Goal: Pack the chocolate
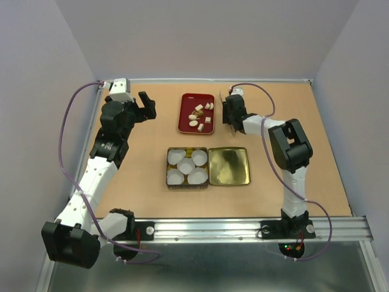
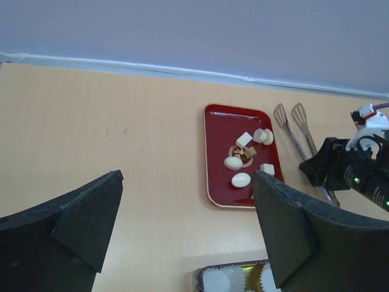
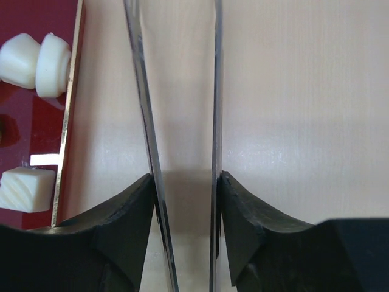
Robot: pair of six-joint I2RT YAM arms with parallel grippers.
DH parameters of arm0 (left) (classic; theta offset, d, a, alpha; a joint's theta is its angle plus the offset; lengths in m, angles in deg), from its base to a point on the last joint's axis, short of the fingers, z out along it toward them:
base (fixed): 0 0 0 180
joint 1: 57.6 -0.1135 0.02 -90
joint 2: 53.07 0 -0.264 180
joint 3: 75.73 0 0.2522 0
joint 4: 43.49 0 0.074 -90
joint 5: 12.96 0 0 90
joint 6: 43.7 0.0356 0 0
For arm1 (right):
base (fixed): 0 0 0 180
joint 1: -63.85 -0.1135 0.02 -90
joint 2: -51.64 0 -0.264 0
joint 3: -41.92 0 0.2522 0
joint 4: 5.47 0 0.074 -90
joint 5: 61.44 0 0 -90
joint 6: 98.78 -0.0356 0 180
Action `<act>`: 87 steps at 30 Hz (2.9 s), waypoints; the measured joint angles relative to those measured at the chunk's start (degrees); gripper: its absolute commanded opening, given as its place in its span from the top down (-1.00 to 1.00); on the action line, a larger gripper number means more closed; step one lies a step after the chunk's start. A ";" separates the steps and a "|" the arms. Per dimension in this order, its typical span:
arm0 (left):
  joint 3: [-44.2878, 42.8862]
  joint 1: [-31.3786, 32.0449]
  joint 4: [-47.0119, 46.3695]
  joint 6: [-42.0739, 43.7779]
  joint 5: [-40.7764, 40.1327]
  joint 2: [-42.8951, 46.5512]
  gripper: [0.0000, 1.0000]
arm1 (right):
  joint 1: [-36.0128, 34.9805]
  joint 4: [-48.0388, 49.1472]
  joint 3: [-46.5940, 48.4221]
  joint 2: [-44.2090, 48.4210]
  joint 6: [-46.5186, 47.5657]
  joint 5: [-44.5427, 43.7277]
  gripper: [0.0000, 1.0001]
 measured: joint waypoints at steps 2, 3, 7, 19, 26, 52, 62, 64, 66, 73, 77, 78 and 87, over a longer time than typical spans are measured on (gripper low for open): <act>0.00 0.00 0.00 -0.02 -0.07 0.04 -0.97 | 0.00 -0.15 -0.07 0.96 0.37 -0.13 0.03; 0.00 0.00 0.00 -0.02 -0.09 0.07 -0.97 | 0.00 -0.24 -0.17 1.66 0.61 -0.17 0.05; 0.00 0.00 0.00 -0.09 -0.13 0.33 -0.97 | 0.00 -0.52 -1.14 5.99 1.70 -0.17 0.06; 0.00 0.00 0.00 -0.24 -0.15 0.83 -0.97 | 0.00 -2.21 -8.00 22.82 3.48 0.90 0.09; 0.00 0.00 0.00 -0.26 -0.22 0.87 -0.97 | -0.90 -6.21 -13.53 32.22 4.17 5.84 0.10; 0.00 0.00 1.01 -0.39 -1.25 0.70 -0.97 | -16.17 -17.59 -18.58 33.59 -3.37 13.62 0.07; 0.00 0.00 1.09 -0.42 -1.22 0.70 -0.97 | -16.20 -17.97 -17.38 28.26 -3.41 11.50 0.01; 0.00 0.00 1.09 -0.42 -1.22 0.70 -0.97 | -16.20 -18.12 -16.81 27.71 -3.32 11.08 0.00; 0.00 0.00 1.07 -0.42 -1.22 0.70 -0.97 | -16.20 -18.29 -15.93 27.61 -3.28 10.78 0.00; 0.00 0.00 1.05 -0.61 -1.18 0.68 -0.97 | -16.20 -18.25 -11.96 27.61 -2.95 9.81 0.01; 0.00 0.00 1.05 -0.66 -1.11 0.63 -0.97 | -16.24 -18.16 -10.29 27.06 -2.75 9.33 0.00; 0.00 0.00 1.05 -0.68 -1.03 0.63 -0.97 | -16.26 -18.10 -9.86 26.58 -2.67 9.25 0.00; 0.00 0.00 1.05 -0.68 -0.81 0.63 -0.97 | -16.46 -18.75 -9.01 21.62 -2.60 9.27 -0.02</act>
